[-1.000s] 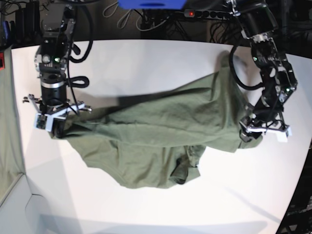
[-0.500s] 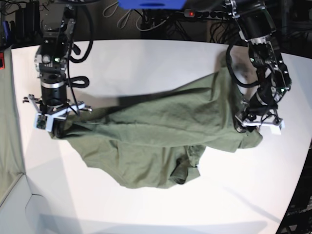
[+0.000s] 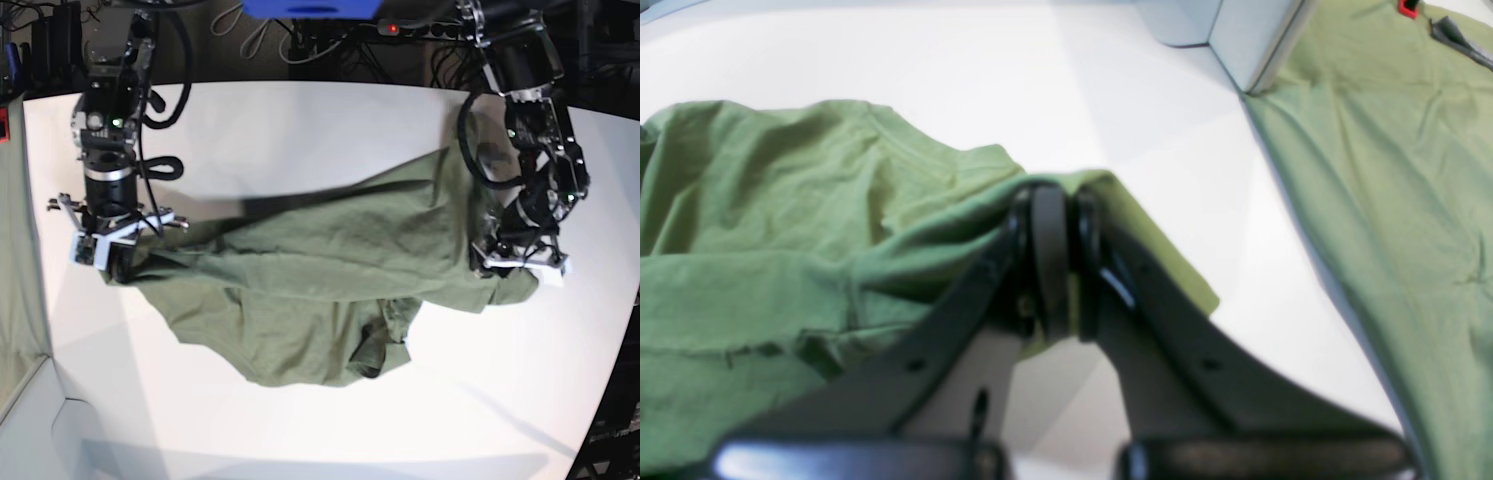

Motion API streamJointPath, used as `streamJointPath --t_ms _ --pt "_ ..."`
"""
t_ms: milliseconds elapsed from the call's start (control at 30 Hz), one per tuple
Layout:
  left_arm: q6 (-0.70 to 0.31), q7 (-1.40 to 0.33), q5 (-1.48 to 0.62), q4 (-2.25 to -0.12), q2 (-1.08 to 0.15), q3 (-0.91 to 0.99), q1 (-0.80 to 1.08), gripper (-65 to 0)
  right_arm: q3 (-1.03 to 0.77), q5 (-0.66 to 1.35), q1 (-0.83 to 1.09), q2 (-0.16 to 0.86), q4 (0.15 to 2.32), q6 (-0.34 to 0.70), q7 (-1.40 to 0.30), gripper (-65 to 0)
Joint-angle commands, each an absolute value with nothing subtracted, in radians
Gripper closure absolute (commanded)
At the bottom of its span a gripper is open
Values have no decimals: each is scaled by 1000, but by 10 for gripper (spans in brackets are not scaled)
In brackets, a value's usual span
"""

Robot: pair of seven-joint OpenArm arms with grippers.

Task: Layout the t-shirt on the table in an organized manner, then fold the t-shirt properly
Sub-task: 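Lower the left gripper onto the t-shirt edge and grasp it, then drag the grasped edge with the left gripper away from the right gripper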

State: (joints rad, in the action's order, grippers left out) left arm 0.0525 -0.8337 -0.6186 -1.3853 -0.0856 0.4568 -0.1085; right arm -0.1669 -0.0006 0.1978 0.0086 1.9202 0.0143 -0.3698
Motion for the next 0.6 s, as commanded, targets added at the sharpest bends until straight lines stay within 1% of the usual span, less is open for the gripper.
streamJointPath --t_ms 0,67,133,167,333,433,567 --pt "45 -825 -630 -1400 -96 460 -131 -208 -166 -1 189 16 1937 13 -340 0" --pt "45 -825 -639 -1405 -96 461 -131 -100 -166 -1 189 16 1937 13 -340 0" --pt "45 -825 -641 -1417 -96 461 -130 -9 -166 -1 189 16 1937 13 -340 0" --pt "45 -828 -641 -1428 -96 463 -128 0 -166 -1 189 16 1937 13 -340 0" --pt "48 -835 -650 -1558 -94 466 -91 0 -165 -1 186 16 1937 13 -340 0" --pt "50 -835 -708 -1658 -94 467 -56 0 -165 -1 185 16 1937 13 -340 0" --pt "51 -835 -763 -1738 -102 467 -27 0 -165 -1 182 16 1937 13 -340 0"
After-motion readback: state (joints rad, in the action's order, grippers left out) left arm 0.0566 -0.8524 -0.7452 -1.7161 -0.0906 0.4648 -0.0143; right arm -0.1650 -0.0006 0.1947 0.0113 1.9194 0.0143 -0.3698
